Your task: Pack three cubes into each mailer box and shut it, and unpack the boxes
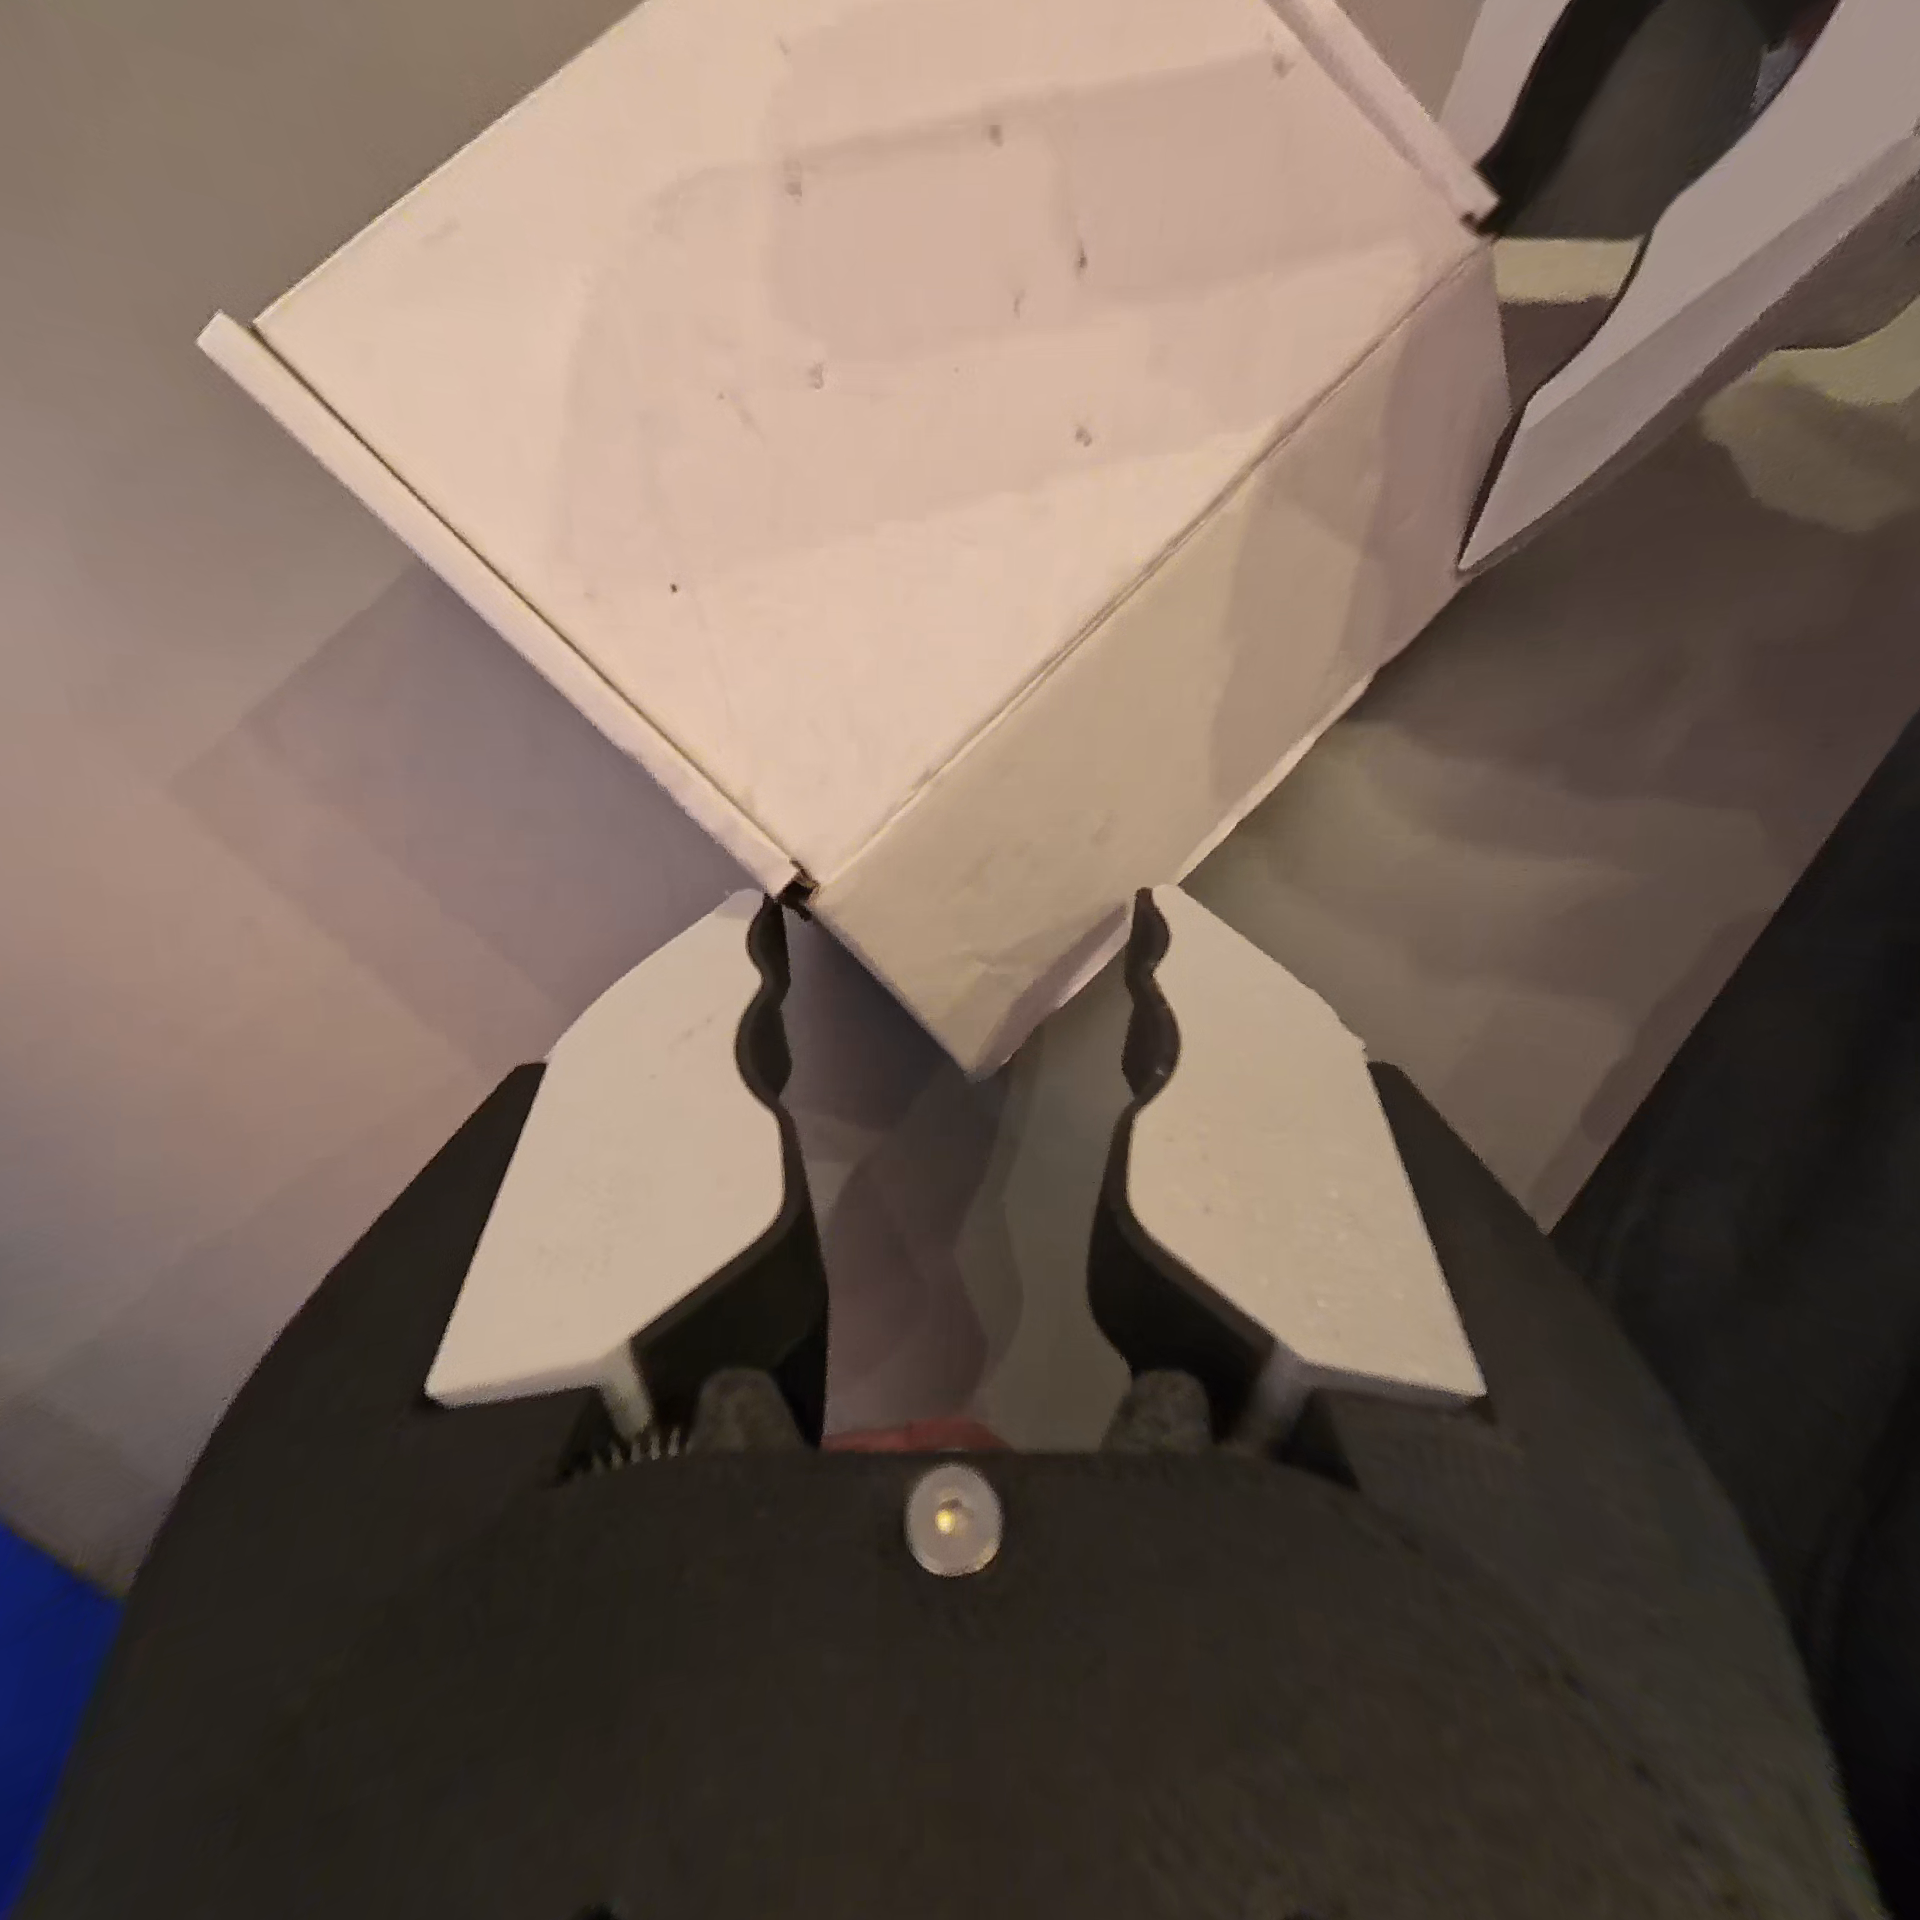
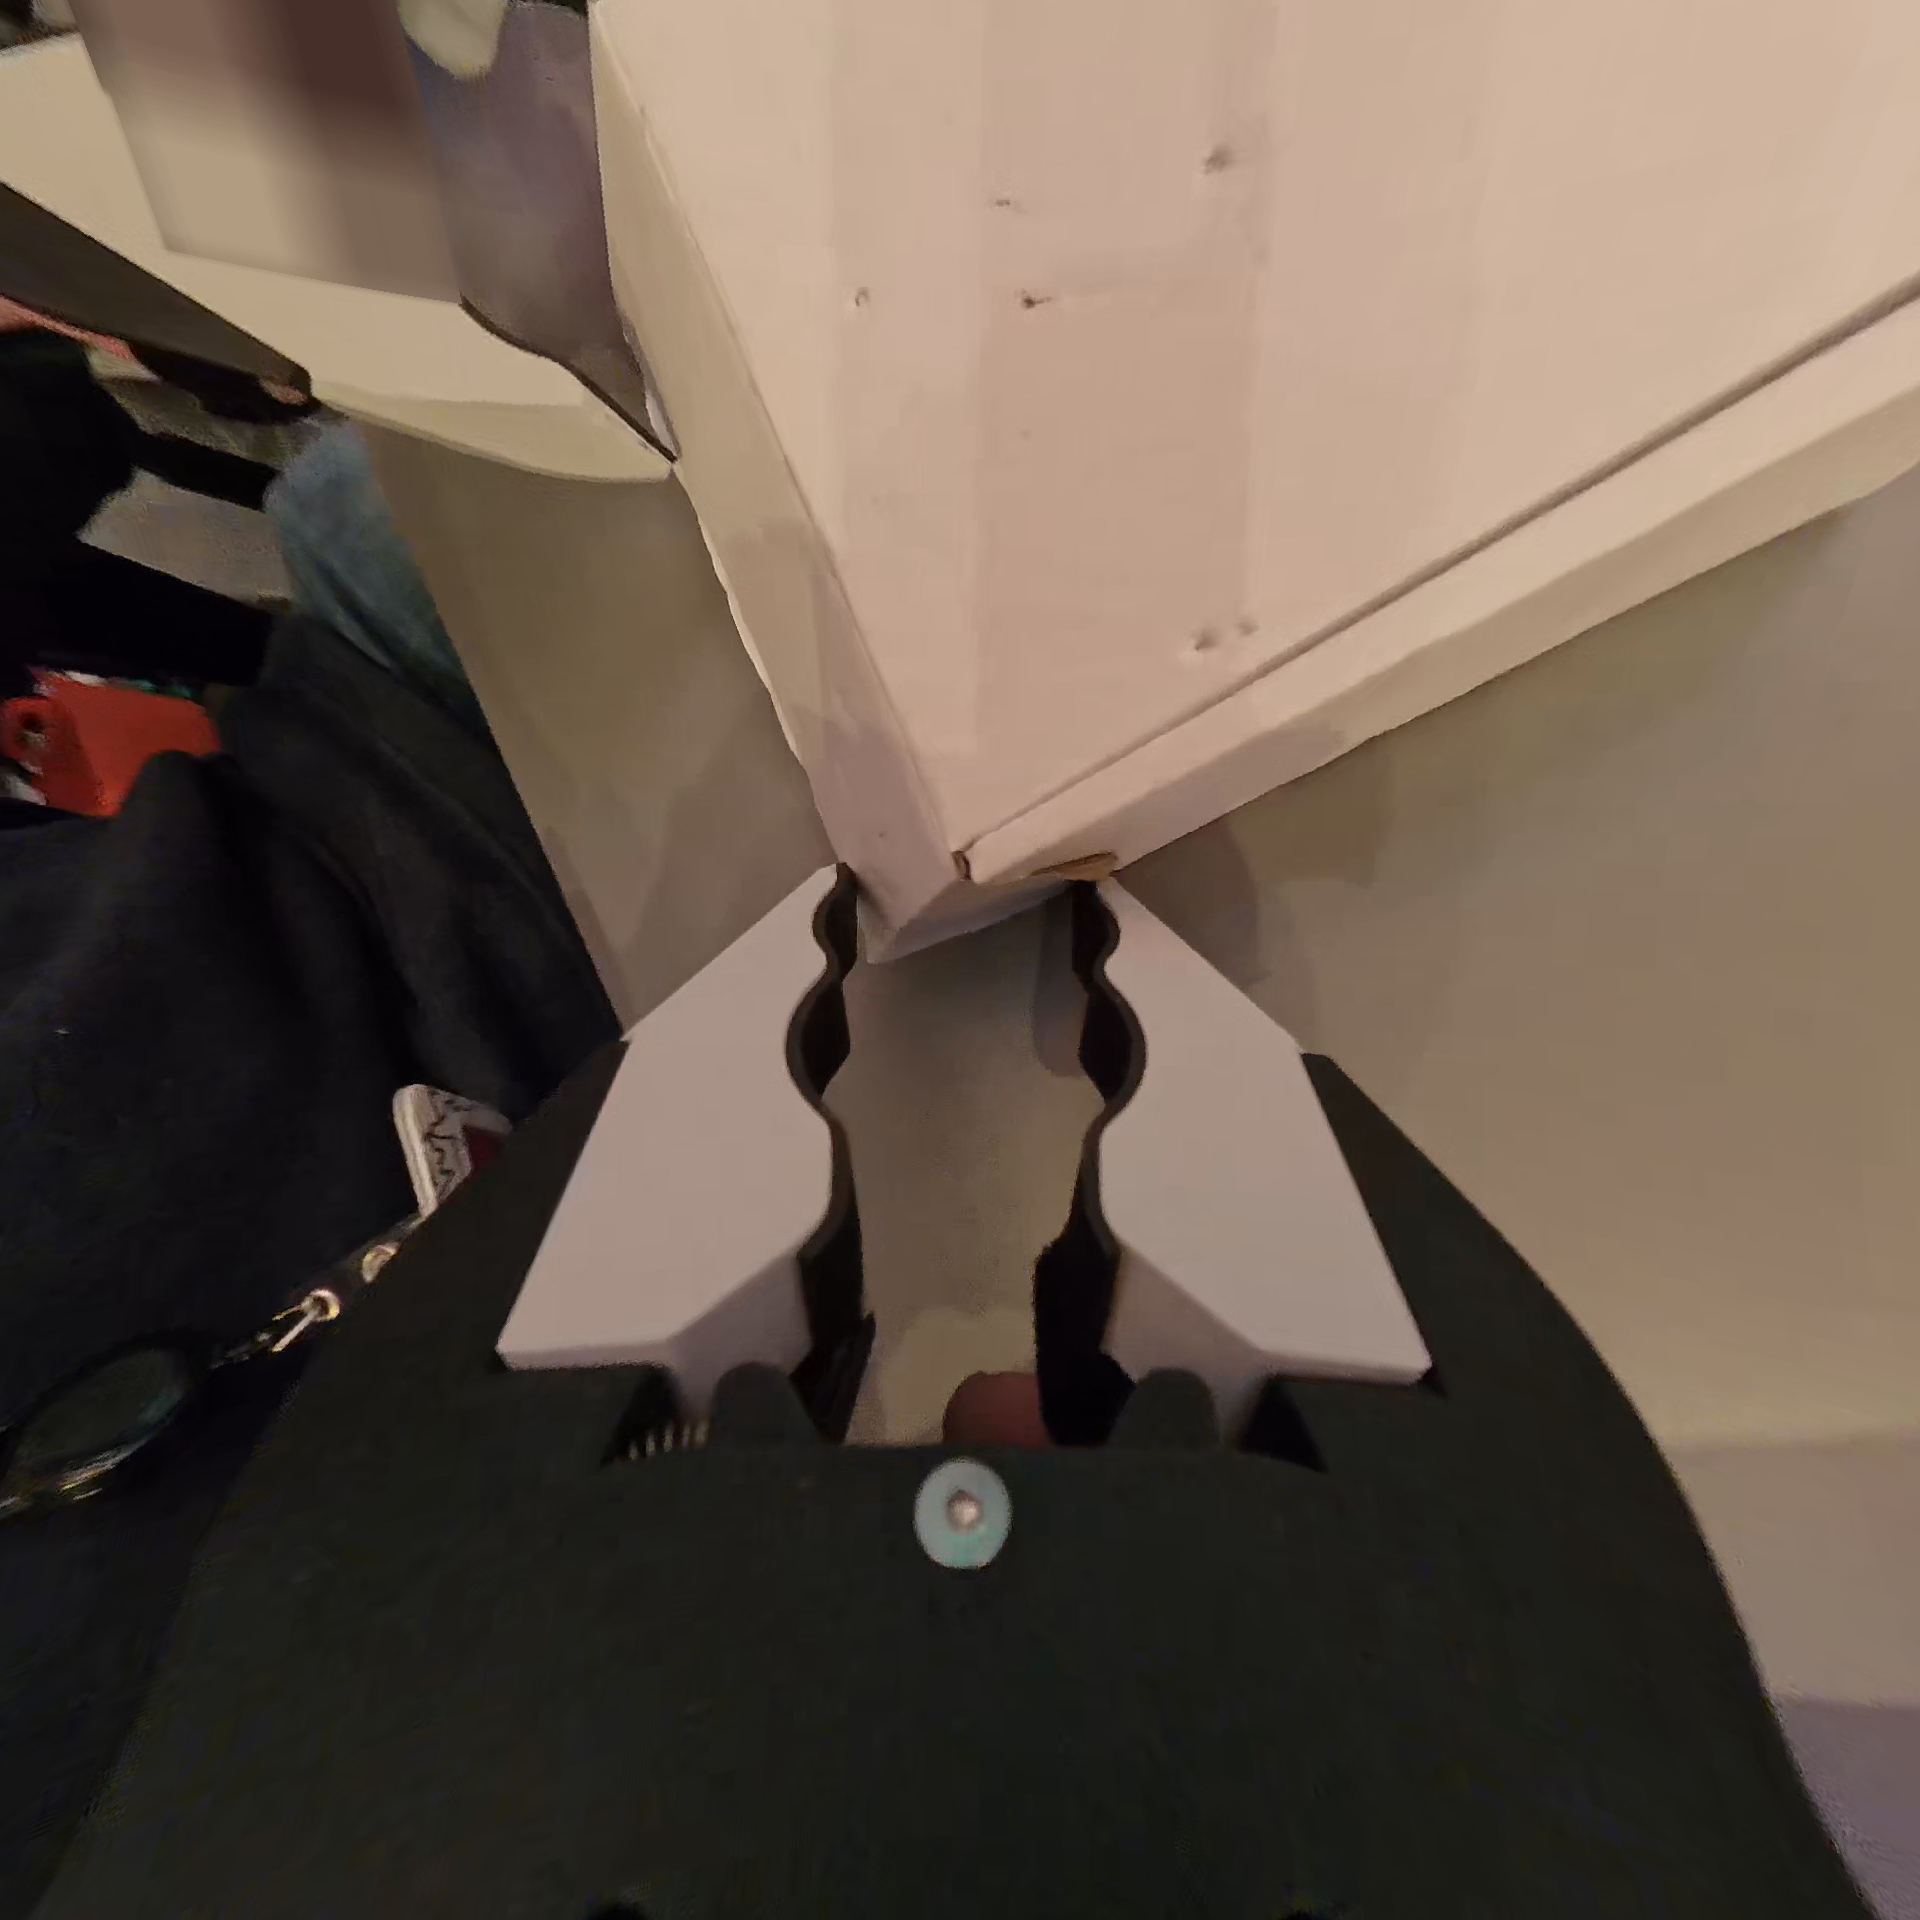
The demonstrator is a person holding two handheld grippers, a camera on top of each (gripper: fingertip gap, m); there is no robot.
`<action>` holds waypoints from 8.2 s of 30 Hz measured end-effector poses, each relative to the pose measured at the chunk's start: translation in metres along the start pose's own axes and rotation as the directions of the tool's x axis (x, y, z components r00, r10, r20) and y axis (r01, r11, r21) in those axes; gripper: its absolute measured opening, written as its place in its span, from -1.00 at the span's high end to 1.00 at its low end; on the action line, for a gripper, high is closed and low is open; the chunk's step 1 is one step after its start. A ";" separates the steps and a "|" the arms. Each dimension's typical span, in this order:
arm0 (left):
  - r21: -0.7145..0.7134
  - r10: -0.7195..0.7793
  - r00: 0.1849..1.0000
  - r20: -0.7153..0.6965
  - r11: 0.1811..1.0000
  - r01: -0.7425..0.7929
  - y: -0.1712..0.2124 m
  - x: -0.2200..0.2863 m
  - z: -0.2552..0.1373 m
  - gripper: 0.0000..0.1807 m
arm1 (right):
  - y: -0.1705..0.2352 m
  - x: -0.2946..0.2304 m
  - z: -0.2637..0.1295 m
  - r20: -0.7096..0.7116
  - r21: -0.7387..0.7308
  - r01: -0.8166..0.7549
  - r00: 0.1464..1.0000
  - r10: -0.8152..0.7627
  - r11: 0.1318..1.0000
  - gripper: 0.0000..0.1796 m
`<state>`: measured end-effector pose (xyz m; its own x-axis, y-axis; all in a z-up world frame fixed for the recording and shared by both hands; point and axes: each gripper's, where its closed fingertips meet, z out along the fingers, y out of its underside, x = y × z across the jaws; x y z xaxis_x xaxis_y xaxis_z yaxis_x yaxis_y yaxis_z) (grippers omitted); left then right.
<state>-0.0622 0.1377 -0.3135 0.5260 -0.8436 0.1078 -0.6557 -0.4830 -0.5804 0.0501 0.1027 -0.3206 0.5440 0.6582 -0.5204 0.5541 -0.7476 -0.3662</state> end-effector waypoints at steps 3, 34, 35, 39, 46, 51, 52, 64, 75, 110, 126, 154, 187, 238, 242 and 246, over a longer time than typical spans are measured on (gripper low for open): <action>-0.002 -0.001 1.000 0.005 1.000 0.001 0.001 0.001 0.000 0.30 | 0.001 -0.003 0.000 0.046 0.008 -0.043 0.998 0.043 0.999 0.57; -0.039 -0.016 0.999 0.043 0.999 0.017 0.003 0.011 0.002 0.24 | -0.002 -0.005 -0.002 0.153 0.121 -0.238 0.964 0.219 0.964 0.60; -0.039 -0.016 0.999 0.045 0.999 0.017 0.003 0.011 0.002 0.24 | -0.003 -0.005 -0.002 0.164 0.126 -0.250 0.960 0.228 0.960 0.60; -0.041 -0.012 0.999 0.047 0.999 0.014 0.004 0.012 0.002 0.24 | -0.003 -0.004 -0.002 0.149 0.147 -0.234 0.966 0.212 0.961 0.60; -0.042 -0.024 0.999 0.021 0.999 0.025 0.005 0.014 0.000 0.30 | -0.002 0.000 -0.003 0.084 0.179 -0.193 0.980 0.180 0.965 0.60; -0.032 -0.049 0.999 -0.001 0.998 0.049 0.003 0.015 0.000 0.31 | -0.002 -0.004 -0.005 0.190 0.210 -0.287 0.950 0.249 0.935 0.61; -0.034 -0.043 0.999 0.003 0.998 0.043 0.002 0.015 0.001 0.30 | -0.004 -0.003 -0.006 0.209 0.222 -0.312 0.941 0.267 0.924 0.61; -0.047 -0.035 0.999 0.024 0.998 0.036 0.002 0.016 0.003 0.28 | -0.008 -0.008 -0.010 0.443 0.213 -0.549 0.792 0.421 0.809 0.65; -0.055 -0.025 0.999 0.022 0.998 0.027 0.001 0.010 0.005 0.47 | -0.006 0.007 -0.009 0.186 0.203 -0.291 0.949 0.255 0.935 0.60; -0.021 0.221 0.975 0.035 0.975 -0.221 -0.024 -0.020 0.029 0.46 | -0.021 0.059 -0.022 -0.312 -0.094 0.370 0.871 -0.381 0.924 0.50; -0.030 0.380 0.923 -0.061 0.924 -0.382 -0.019 -0.019 0.027 0.46 | -0.014 0.060 -0.023 -0.228 -0.180 0.485 0.826 -0.516 0.856 0.48; -0.025 0.383 0.907 0.175 0.923 -0.385 -0.032 -0.029 0.038 0.64 | -0.014 0.076 -0.029 -0.400 -0.196 0.433 0.784 -0.475 0.880 0.72; -0.018 0.426 0.892 0.148 0.903 -0.428 -0.035 -0.028 0.047 0.99 | -0.022 0.093 -0.038 -0.452 -0.191 0.397 0.776 -0.440 0.898 0.78; 0.043 0.189 0.981 -0.048 0.981 -0.187 -0.036 -0.025 0.042 0.47 | -0.103 0.066 -0.066 -0.356 -0.388 0.553 0.647 -0.674 0.737 -0.50; 0.040 0.191 0.980 -0.052 0.981 -0.189 -0.035 -0.023 0.040 0.47 | -0.104 0.066 -0.169 -0.472 -0.362 0.579 0.562 -0.679 0.730 -0.51; 0.019 0.196 0.979 -0.061 0.980 -0.196 -0.032 -0.019 0.044 0.44 | -0.069 0.093 -0.276 -0.575 -0.416 0.505 0.498 -0.650 0.756 -0.51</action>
<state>-0.0275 0.1789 -0.3322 0.3526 -0.9349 0.0411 -0.7353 -0.3040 -0.6057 0.2365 0.2403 -0.1310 0.2730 0.8644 0.4223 0.9561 -0.1952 -0.2185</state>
